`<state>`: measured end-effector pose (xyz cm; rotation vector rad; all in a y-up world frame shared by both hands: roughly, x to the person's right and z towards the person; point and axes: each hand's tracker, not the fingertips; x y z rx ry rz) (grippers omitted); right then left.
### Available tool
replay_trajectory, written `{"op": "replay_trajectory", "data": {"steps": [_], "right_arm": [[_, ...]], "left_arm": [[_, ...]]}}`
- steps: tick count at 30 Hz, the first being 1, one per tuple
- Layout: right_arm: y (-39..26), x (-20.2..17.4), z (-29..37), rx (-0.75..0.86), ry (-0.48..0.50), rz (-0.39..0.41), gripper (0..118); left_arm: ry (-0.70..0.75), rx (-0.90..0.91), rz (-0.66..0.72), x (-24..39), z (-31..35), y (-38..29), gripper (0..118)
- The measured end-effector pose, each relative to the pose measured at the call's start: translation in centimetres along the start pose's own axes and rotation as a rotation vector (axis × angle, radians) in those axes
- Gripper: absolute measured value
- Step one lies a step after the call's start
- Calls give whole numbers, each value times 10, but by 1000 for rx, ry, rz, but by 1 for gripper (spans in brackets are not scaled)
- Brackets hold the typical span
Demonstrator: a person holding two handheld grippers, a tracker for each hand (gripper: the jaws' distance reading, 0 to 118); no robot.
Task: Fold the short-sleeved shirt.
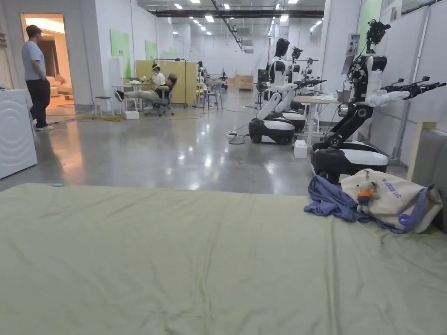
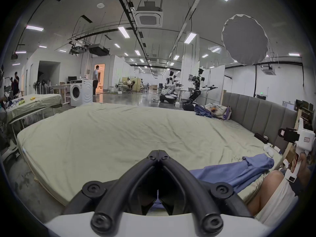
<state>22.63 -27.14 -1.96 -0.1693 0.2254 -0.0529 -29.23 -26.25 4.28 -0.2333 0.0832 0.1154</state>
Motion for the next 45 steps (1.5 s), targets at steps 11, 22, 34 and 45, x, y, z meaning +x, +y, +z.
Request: {"op": "replay_trajectory", "data": {"steps": [11, 22, 34, 45], "right_arm": [[4, -5, -9, -42, 35, 26, 2], [3, -3, -13, -61, 39, 14, 2], [3, -3, -14, -70, 47, 19, 2], [2, 0, -16, -79, 47, 5, 2]], "left_arm": [[-210, -401, 82, -74, -78, 26, 106], [-286, -747, 273, -110, -170, 0, 106], [-255, -893, 108, -54, -178, -19, 106], [-200, -984, -37, -27, -182, -22, 69]]}}
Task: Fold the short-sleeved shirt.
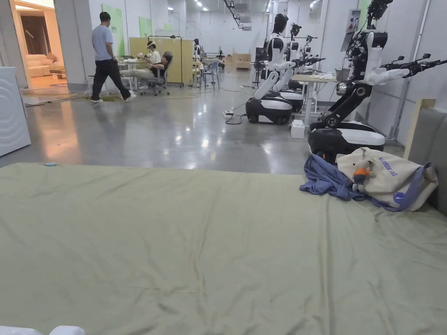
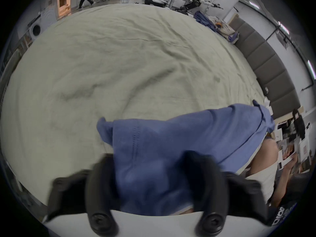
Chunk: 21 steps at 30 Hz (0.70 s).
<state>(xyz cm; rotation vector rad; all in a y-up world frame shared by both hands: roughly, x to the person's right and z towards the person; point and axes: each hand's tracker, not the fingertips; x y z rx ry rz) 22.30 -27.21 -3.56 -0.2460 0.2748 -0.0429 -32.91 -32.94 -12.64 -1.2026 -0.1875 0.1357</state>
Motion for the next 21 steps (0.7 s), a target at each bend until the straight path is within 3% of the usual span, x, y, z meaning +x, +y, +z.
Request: {"op": "replay_trajectory", "data": {"steps": [2, 4, 6, 12, 15, 21], "right_arm": [[0, 0, 0, -2, 0, -3, 2], [0, 1, -1, -4, 1, -4, 2], [0, 0, 0, -5, 2, -7, 2], [0, 2, 0, -5, 5, -7, 2], [0, 3, 1, -6, 5, -15, 2], [0, 6, 0, -11, 2, -30, 2]], "left_arm": [[-39, 12, -9, 7, 4, 2, 20], [-36, 11, -1, 13, 8, 2, 14], [-7, 29, -41, 18, 8, 2, 12], [-25, 61, 35, 6, 10, 2, 9], [-109, 103, 129, -6, 21, 2, 8], [-110, 147, 156, -25, 39, 4, 8]]}}
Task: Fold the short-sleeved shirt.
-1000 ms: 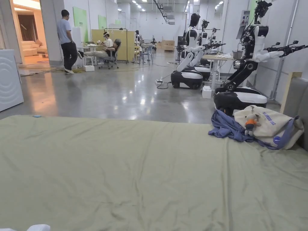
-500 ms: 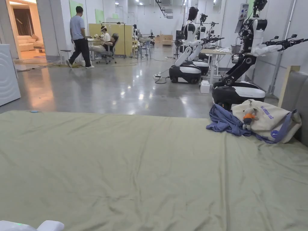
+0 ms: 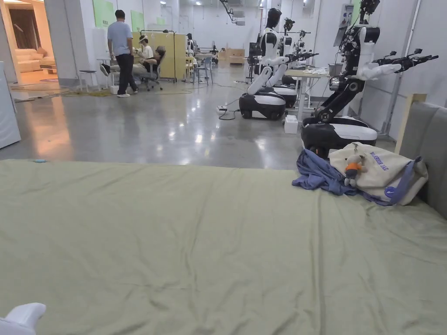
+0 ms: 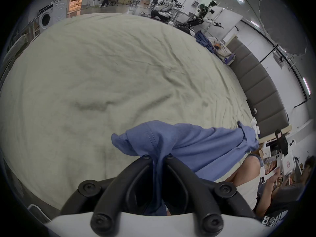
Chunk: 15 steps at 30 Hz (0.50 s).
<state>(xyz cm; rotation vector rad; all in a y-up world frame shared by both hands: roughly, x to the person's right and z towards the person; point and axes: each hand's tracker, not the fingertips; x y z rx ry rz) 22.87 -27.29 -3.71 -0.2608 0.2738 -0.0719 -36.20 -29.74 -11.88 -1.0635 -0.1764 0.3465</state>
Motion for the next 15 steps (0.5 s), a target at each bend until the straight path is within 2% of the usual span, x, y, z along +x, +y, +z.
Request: {"op": "replay_trajectory", "data": {"steps": [9, 13, 15], "right_arm": [[0, 0, -2, -4, 3, 7, 2], [0, 0, -2, -5, 0, 3, 2], [0, 0, -2, -6, 1, 4, 2]], "left_arm": [[145, 55, 116, -54, 41, 16, 8], [318, 49, 126, -83, 62, 26, 8], [354, 81, 152, -90, 69, 28, 8]]}}
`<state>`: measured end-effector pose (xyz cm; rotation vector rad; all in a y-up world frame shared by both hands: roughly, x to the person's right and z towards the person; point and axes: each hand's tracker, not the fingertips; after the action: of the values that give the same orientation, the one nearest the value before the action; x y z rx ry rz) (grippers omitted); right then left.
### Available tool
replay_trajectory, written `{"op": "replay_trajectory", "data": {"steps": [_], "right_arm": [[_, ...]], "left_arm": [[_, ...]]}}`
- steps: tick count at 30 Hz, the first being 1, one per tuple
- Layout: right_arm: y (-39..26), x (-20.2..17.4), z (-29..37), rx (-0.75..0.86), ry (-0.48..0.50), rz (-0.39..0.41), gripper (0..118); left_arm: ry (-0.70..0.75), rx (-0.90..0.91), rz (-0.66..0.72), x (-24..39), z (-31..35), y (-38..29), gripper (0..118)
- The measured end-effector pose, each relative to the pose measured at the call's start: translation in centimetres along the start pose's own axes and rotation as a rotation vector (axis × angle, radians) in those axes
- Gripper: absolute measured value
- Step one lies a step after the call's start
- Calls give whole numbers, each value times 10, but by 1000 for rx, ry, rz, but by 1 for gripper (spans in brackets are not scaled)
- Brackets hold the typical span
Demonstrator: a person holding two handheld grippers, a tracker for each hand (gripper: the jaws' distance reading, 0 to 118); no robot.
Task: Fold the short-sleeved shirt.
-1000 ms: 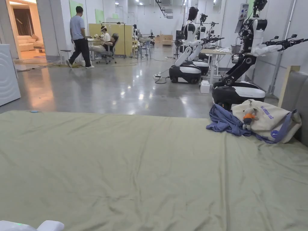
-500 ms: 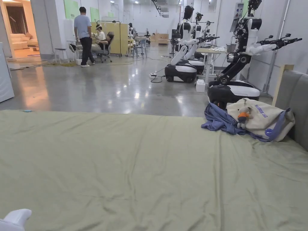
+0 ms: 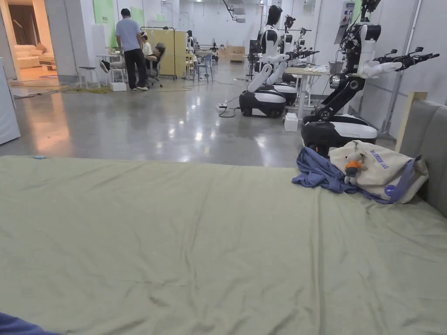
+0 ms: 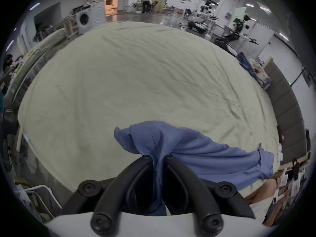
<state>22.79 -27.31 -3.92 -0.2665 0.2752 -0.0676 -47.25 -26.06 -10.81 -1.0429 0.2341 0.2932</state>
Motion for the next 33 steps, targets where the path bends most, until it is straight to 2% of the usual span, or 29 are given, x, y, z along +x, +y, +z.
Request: {"op": "replay_trajectory", "data": {"steps": [6, 13, 17, 25, 31, 33], "right_arm": [[0, -2, 0, -3, 1, 9, 2], [0, -3, 0, -5, 2, 14, 2], [0, -3, 1, -4, 1, 14, 2], [0, -4, 0, -7, 4, 23, 2], [0, -2, 1, -9, 6, 8, 2], [0, -1, 0, -11, 7, 3, 2]], "left_arm": [[-26, 12, -41, 18, 18, -1, 8], [-177, 22, -99, 81, 59, -6, 8], [-272, -7, -151, 120, 60, -15, 8], [-353, -90, -231, 187, 8, -34, 8], [-369, -138, -262, 207, -23, -44, 8], [-362, -146, -256, 205, -32, -43, 11]]}}
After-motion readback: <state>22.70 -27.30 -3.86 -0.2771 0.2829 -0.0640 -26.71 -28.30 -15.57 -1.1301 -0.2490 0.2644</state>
